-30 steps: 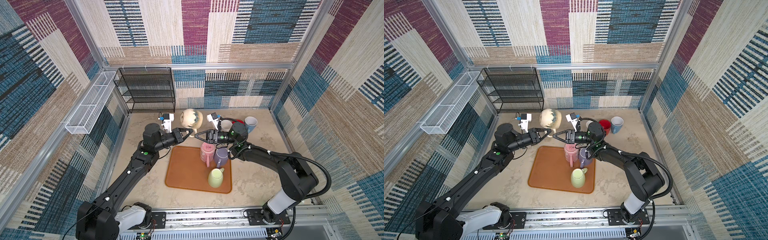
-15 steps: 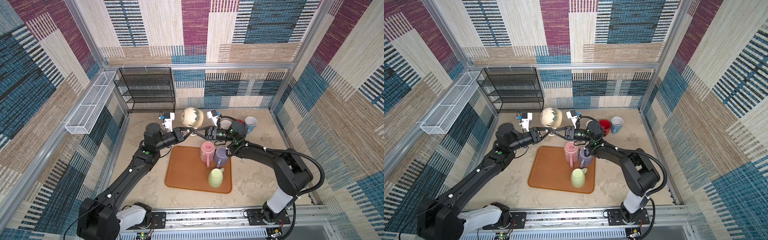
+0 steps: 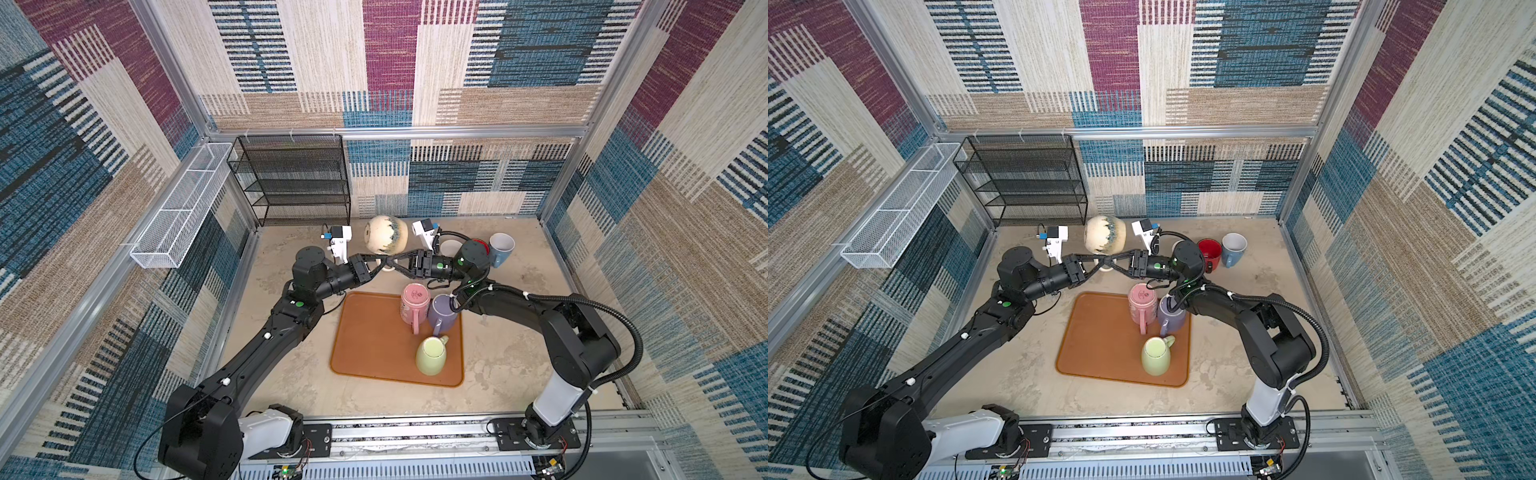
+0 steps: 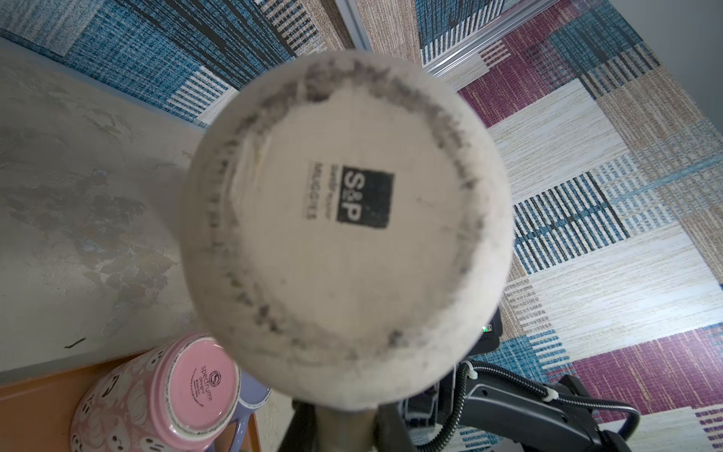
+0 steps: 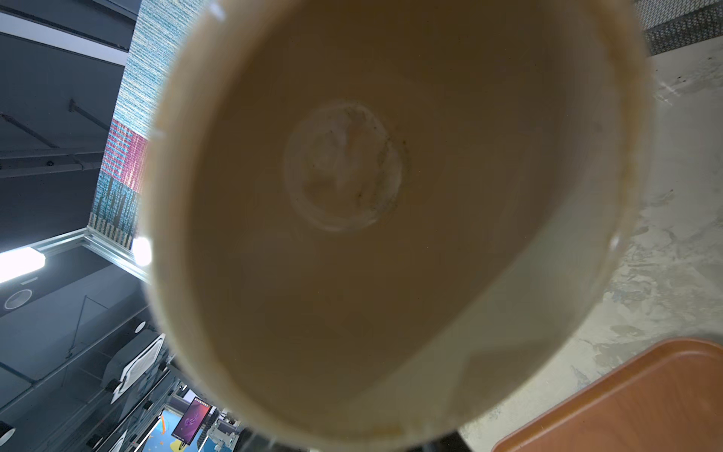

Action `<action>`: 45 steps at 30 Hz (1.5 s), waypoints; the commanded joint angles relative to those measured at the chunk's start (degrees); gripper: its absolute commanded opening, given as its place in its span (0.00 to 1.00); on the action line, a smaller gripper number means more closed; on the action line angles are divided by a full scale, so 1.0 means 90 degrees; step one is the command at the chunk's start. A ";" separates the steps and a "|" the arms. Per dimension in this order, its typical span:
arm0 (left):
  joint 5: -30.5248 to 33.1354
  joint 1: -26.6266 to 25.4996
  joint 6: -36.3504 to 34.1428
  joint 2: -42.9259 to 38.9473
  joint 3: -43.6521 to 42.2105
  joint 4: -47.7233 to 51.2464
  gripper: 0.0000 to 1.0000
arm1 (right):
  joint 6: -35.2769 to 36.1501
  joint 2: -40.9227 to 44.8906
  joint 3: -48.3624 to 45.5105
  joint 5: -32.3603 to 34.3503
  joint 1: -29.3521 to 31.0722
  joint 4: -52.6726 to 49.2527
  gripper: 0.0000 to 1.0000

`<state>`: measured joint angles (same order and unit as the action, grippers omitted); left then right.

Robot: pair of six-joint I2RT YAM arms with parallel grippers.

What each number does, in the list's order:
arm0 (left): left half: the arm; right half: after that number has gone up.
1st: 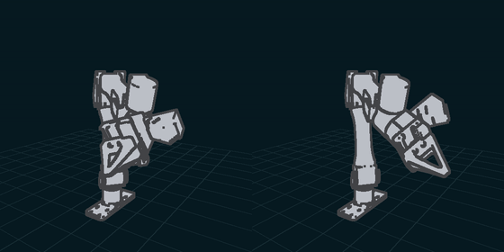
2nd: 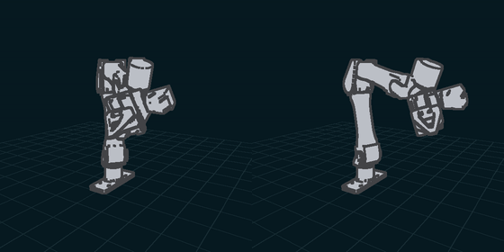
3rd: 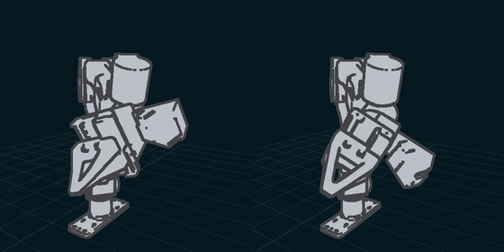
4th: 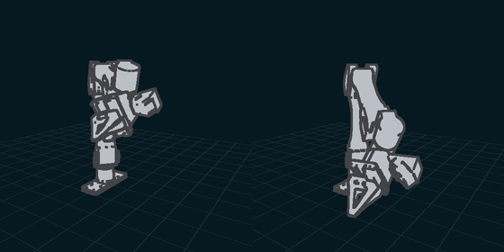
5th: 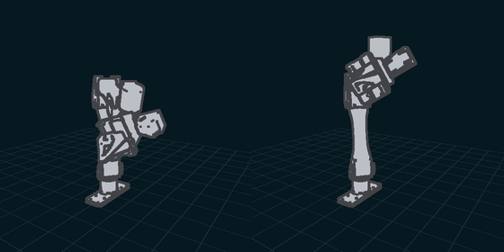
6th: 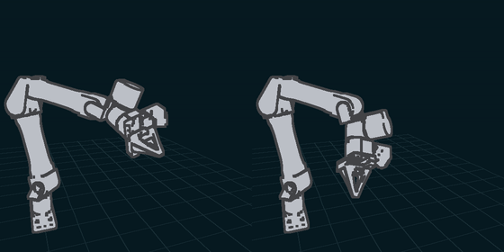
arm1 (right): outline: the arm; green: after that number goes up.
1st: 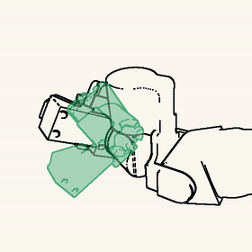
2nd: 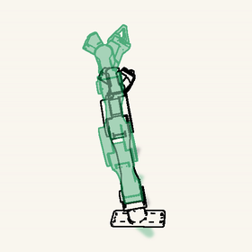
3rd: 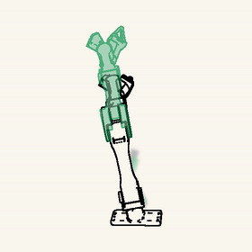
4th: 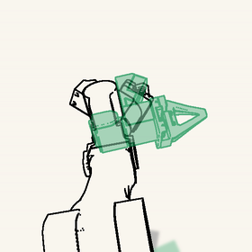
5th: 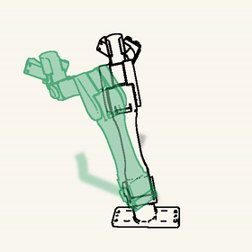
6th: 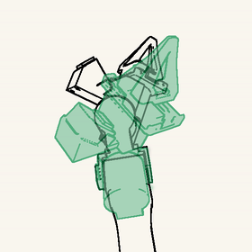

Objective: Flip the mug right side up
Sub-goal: 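Grasp the cream mug's rim with the right gripper beside the left gripper, then open the left gripper and withdraw while the right gripper turns the cream mug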

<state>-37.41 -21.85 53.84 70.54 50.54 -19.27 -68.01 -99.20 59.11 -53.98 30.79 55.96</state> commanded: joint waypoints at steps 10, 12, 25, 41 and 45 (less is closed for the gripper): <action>-0.0189 -0.0016 -0.0045 -0.0069 0.0003 -0.0600 0.00 | 0.0085 0.0009 -0.0054 0.0004 0.0007 0.0243 0.28; -0.0172 -0.0019 -0.0060 -0.0090 -0.0011 -0.0595 0.00 | 0.0113 0.0026 -0.0115 0.0002 -0.0003 0.0218 0.30; -0.0137 -0.0015 -0.0072 -0.0104 -0.0011 -0.0586 0.00 | 0.0251 0.0226 -0.0432 -0.0011 -0.0128 0.0062 0.41; -0.0148 -0.0052 -0.0140 0.0063 -0.0025 -0.0650 0.00 | 0.0112 0.0012 -0.0181 0.0001 -0.0149 0.0116 0.34; -0.0121 -0.0082 -0.0182 0.0110 -0.0007 -0.0684 0.00 | 0.0089 -0.0052 -0.0132 0.0001 -0.0146 0.0124 0.34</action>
<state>-37.47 -22.28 53.76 71.37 50.35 -19.07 -66.39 -99.31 57.30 -53.95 29.39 54.59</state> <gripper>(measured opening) 0.214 0.337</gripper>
